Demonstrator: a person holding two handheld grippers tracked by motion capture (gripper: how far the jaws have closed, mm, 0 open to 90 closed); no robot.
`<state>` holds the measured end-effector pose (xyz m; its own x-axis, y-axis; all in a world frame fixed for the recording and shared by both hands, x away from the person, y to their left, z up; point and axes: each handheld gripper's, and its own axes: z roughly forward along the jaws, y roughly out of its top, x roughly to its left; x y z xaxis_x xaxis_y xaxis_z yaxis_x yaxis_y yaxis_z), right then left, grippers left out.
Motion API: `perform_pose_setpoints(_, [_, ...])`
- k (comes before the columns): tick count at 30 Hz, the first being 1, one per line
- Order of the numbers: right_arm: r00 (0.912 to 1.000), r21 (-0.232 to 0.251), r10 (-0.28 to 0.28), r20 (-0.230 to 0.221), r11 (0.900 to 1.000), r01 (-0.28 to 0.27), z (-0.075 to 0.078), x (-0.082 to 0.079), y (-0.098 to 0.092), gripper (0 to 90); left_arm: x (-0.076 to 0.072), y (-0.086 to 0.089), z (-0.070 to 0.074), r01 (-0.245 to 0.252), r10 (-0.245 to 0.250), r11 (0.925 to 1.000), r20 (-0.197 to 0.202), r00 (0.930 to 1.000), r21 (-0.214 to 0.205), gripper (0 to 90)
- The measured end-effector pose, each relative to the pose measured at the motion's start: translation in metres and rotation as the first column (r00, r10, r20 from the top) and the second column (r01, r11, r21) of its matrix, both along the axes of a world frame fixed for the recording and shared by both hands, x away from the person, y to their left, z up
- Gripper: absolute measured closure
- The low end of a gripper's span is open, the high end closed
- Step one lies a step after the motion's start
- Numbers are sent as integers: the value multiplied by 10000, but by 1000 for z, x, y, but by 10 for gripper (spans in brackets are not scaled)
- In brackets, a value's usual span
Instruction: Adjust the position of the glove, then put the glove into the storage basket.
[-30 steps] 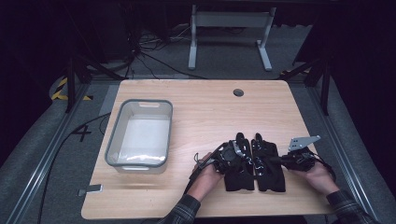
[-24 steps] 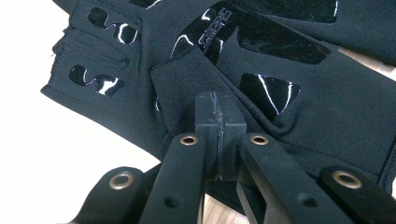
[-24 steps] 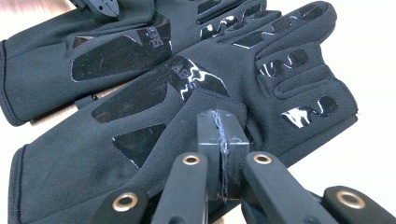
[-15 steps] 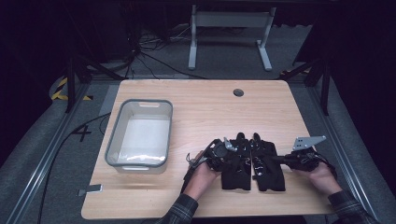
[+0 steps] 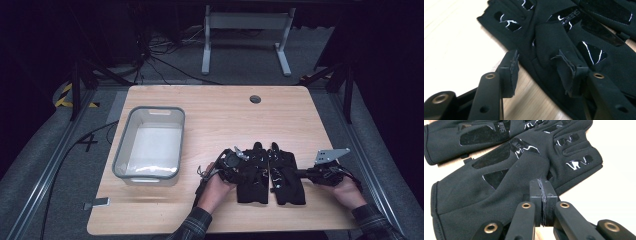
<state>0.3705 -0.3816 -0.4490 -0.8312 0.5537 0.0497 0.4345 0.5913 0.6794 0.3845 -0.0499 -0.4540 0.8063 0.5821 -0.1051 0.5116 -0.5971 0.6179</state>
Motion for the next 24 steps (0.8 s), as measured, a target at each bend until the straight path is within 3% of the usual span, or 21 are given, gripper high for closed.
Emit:
perform_pose_setpoints(4, [10000, -64, 28, 16, 10000, -28, -1, 0, 1, 899, -2, -2, 0, -135, 135, 9999, 83, 9999, 28, 629])
perform_pose_setpoints(10, [10000, -92, 96, 14, 9999, -96, -1, 0, 2, 899, -2, -3, 1, -193, 189, 9996, -201, 9996, -216, 785])
perform_pose_setpoints(19, [9999, -81, 138, -46, 9999, -138, -2, 0, 3, 900, -2, 2, 12, -273, 226, 9922, -392, 9990, -1218, 821])
perform_pose_setpoints(24, [9999, -96, 169, -14, 9998, -169, -2, 1, 3, 900, -2, 2, 16, -234, 183, 9904, -380, 9991, -1364, 822])
